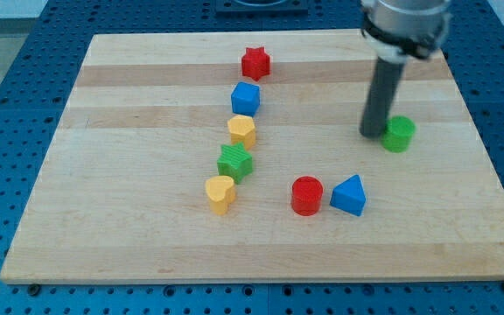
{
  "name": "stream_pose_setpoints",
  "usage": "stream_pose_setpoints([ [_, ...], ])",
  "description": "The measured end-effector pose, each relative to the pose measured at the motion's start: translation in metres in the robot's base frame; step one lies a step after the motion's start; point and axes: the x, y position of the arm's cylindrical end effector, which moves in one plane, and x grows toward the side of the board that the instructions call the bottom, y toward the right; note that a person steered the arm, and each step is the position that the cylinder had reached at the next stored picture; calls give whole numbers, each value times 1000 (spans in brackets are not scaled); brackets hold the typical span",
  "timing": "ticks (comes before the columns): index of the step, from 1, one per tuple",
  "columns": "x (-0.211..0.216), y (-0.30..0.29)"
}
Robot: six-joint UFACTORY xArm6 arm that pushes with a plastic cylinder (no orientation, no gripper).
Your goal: Slide the green circle parallel right to the blue triangle
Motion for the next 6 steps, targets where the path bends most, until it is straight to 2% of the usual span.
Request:
stream_pose_setpoints([
  [1,24,2],
  [2,-67,-3],
  [3,-53,47],
  [4,36,8],
  [5,29,10],
  [6,4,23],
])
